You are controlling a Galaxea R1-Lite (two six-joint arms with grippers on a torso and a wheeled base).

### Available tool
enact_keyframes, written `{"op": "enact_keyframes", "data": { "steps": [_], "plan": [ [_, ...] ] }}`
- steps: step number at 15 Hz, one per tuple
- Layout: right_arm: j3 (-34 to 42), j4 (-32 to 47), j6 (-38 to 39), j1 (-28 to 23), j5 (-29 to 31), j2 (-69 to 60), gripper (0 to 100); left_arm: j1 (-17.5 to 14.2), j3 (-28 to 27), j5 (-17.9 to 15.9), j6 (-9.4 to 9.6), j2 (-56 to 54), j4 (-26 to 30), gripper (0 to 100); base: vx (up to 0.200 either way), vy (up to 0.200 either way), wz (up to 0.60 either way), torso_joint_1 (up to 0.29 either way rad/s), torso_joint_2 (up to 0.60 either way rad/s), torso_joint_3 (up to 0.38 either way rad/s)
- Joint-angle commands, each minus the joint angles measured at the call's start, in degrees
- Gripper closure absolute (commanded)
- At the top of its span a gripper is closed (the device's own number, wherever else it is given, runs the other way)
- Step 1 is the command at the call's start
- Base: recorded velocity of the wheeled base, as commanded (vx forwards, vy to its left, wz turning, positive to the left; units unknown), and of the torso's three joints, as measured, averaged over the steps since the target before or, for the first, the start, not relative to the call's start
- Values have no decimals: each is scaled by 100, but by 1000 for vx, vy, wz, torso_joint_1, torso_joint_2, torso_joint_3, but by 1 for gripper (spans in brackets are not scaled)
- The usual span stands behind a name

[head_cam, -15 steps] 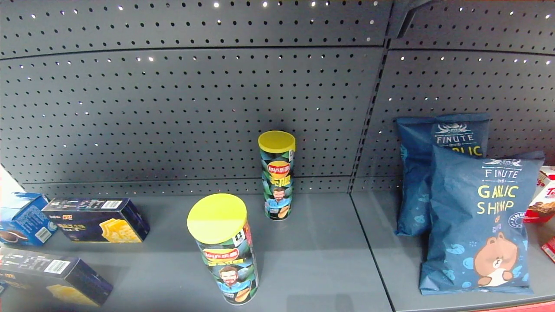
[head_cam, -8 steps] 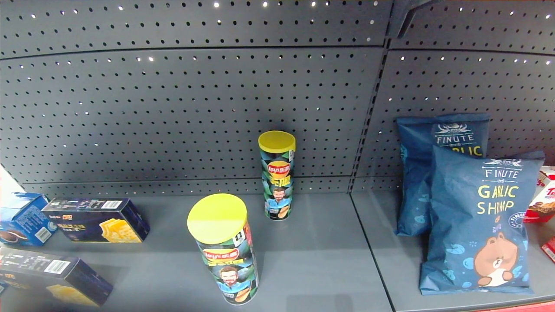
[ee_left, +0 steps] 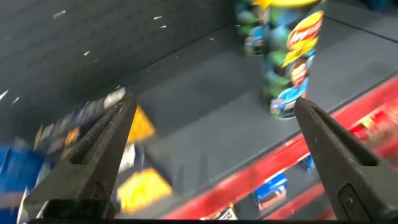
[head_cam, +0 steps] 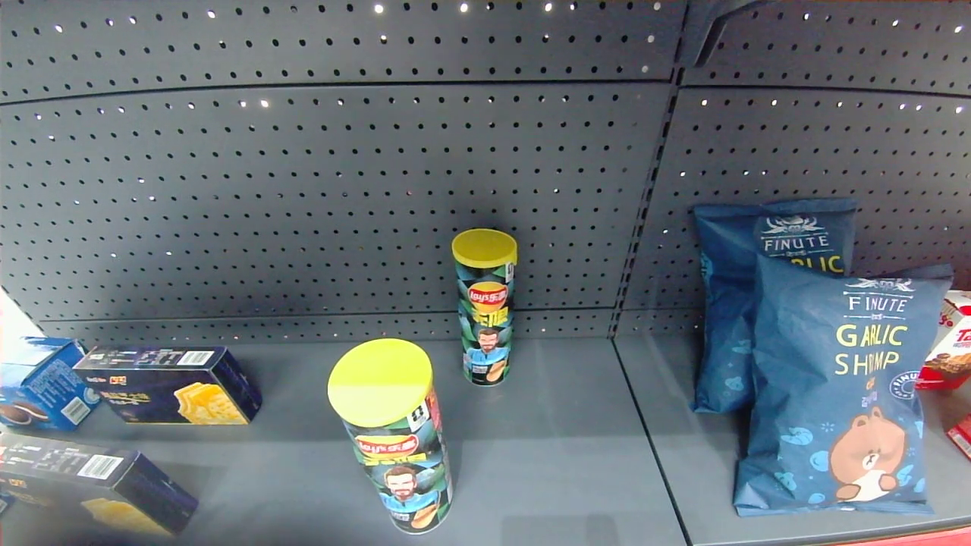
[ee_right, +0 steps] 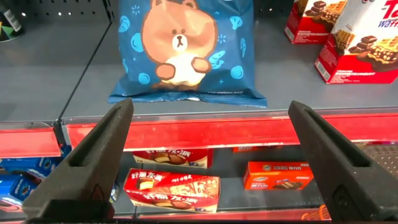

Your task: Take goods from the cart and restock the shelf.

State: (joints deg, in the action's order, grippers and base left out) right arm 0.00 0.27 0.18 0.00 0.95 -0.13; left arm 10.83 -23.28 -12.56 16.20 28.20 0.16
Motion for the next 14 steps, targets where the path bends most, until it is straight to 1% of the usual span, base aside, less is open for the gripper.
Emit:
{"op": "enact_keyframes", "data": {
  "steps": [1,2,3,4,5,6,7,8,11,13,14],
  "plan": [
    [0,0,-1,0,2,13,0,368,-836,-309,270,2216,-499,0,0,0,0,0,0,0],
    [0,0,-1,0,2,13,0,368,-897,-449,261,2550,-772,0,0,0,0,0,0,0],
    [0,0,-1,0,2,13,0,376,-1003,-599,234,3218,-1158,0,0,0,0,0,0,0],
    [0,0,-1,0,2,13,0,368,-1020,-599,138,3482,-1176,0,0,0,0,0,0,0],
    [0,0,-1,0,2,13,0,368,-976,-599,-108,3693,-1194,0,0,0,0,0,0,0],
    [0,0,-1,0,2,13,0,376,-950,-599,-196,3772,-1202,0,0,0,0,0,0,0],
    [0,0,-1,0,2,13,0,376,-871,-581,-214,4009,-1229,0,0,0,0,0,0,0],
    [0,0,-1,0,2,13,0,359,-844,-493,-188,4238,-1238,0,0,0,0,0,0,0],
    [0,0,-1,0,-7,13,0,412,-853,-19,-161,4607,-1238,0,0,0,0,0,0,0],
    [0,0,-1,0,2,13,0,412,-888,139,-73,4792,-1238,0,0,0,0,0,0,0],
    [0,0,-1,0,2,13,0,412,-871,289,-3,4809,-1211,0,0,0,0,0,0,0]
  ]
}}
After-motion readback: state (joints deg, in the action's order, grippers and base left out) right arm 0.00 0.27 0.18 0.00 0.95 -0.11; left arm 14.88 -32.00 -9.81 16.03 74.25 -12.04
